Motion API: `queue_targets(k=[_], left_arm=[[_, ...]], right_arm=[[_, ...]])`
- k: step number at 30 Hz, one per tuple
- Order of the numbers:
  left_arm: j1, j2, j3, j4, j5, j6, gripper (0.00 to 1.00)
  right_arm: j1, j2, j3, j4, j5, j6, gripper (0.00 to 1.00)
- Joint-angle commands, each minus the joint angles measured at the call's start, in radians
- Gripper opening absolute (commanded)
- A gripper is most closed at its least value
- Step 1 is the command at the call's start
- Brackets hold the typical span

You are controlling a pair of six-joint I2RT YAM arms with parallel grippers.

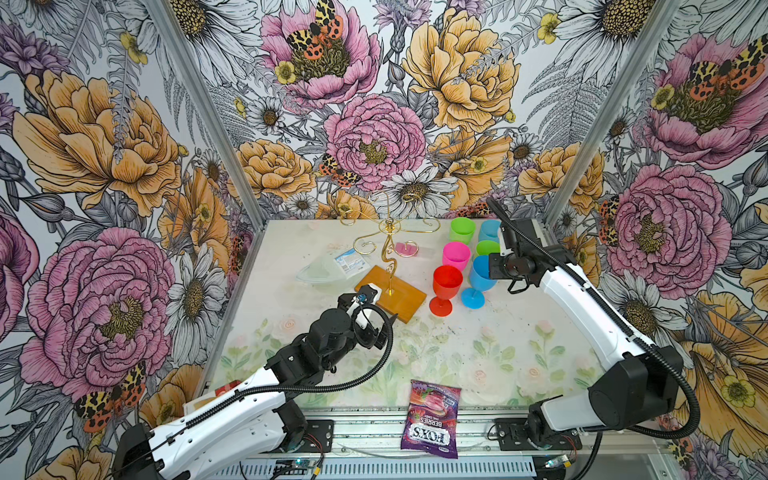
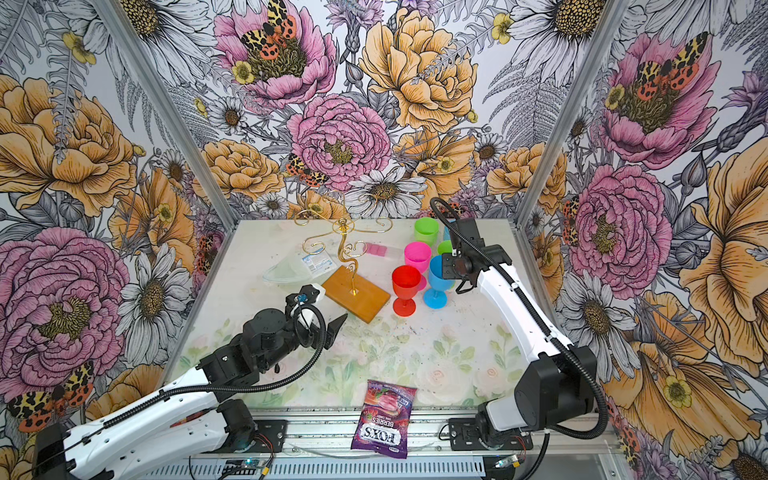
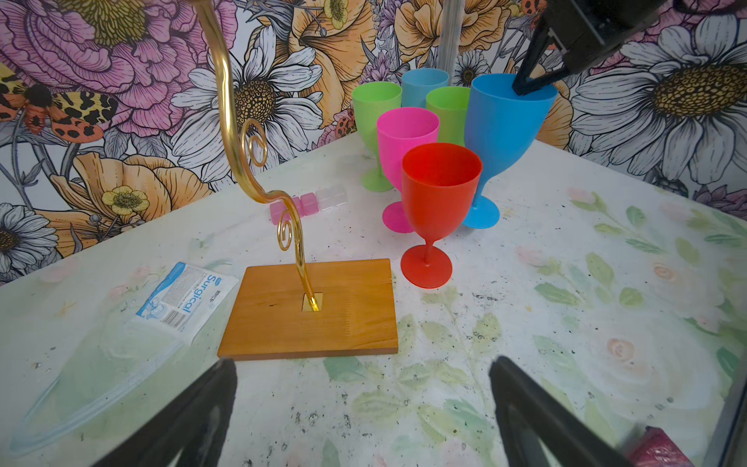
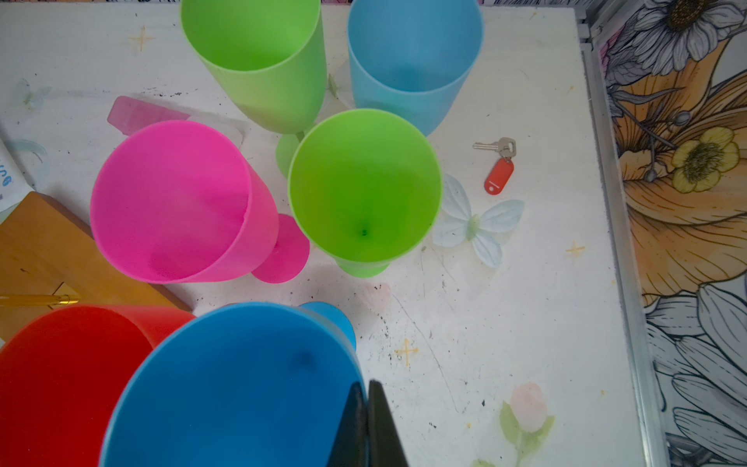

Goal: Take the wine glass off the wine glass rack
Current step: Place the wine glass at the middle-right of the table.

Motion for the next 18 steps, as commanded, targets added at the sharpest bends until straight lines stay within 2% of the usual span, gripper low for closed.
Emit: queue_targets(k=[1,8,18], left_arm=[[0.018,-0.027,-0.006,-0.036,0.052,-0.029,0.99],[0.059,-0.065,-0.013,-0.061,0.067,-0.045,0.99],[0.072,-0.075,-0.009,-0.077,0.071,-0.045,0.99]], right_arm=[[-0.006,0.017,-0.015,0.043,0.013,0.021,0.00],[-0.006,0.022,-0.050,0.065,0.000,0.024,0.00],[-0.004,0.007,-0.111,0.105,-0.031,0.025,0.00]])
